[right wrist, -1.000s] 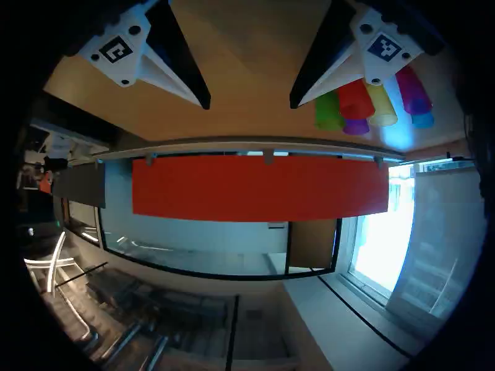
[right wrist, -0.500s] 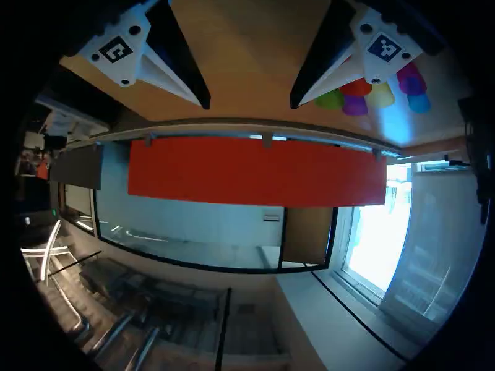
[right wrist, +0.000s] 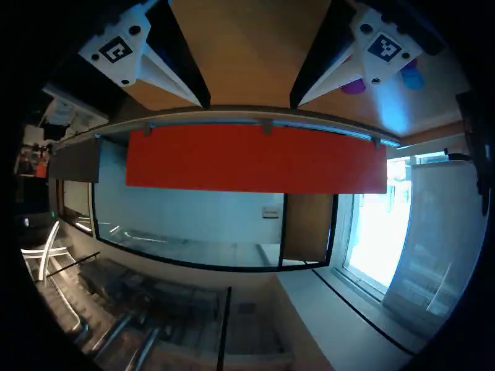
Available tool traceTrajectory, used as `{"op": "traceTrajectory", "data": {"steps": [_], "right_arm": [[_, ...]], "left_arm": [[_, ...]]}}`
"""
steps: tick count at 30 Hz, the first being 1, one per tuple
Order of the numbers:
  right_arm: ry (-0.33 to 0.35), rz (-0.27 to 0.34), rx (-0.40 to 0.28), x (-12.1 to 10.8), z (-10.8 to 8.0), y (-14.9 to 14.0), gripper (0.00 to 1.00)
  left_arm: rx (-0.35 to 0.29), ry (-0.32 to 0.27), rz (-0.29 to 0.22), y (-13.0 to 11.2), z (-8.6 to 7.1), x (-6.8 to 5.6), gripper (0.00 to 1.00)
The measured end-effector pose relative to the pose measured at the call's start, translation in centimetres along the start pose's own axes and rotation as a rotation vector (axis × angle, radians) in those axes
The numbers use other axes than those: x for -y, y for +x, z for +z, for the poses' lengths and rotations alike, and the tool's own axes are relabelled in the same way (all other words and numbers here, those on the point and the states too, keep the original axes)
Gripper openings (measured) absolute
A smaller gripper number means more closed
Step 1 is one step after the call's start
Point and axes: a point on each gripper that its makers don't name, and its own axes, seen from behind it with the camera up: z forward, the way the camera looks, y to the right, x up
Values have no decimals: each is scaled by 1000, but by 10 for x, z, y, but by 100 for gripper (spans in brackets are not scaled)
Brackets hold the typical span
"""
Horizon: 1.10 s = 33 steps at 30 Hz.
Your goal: Pour water
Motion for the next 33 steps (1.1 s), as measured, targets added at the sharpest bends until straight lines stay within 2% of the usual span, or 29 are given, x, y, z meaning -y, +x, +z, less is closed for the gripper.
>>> {"op": "traceTrajectory", "data": {"steps": [6, 12, 23, 33], "right_arm": [[8, 0, 15, 0, 3, 17, 99], [19, -7, 15, 2, 4, 37, 99], [39, -16, 31, 4, 4, 33, 99], [110, -128, 54, 14, 6, 31, 99]], "left_arm": [[-4, 0, 30, 31, 5, 4, 92], [-5, -17, 38, 50, 8, 1, 92], [15, -47, 52, 53, 11, -3, 92], [62, -124, 129, 40, 14, -15, 92]]}}
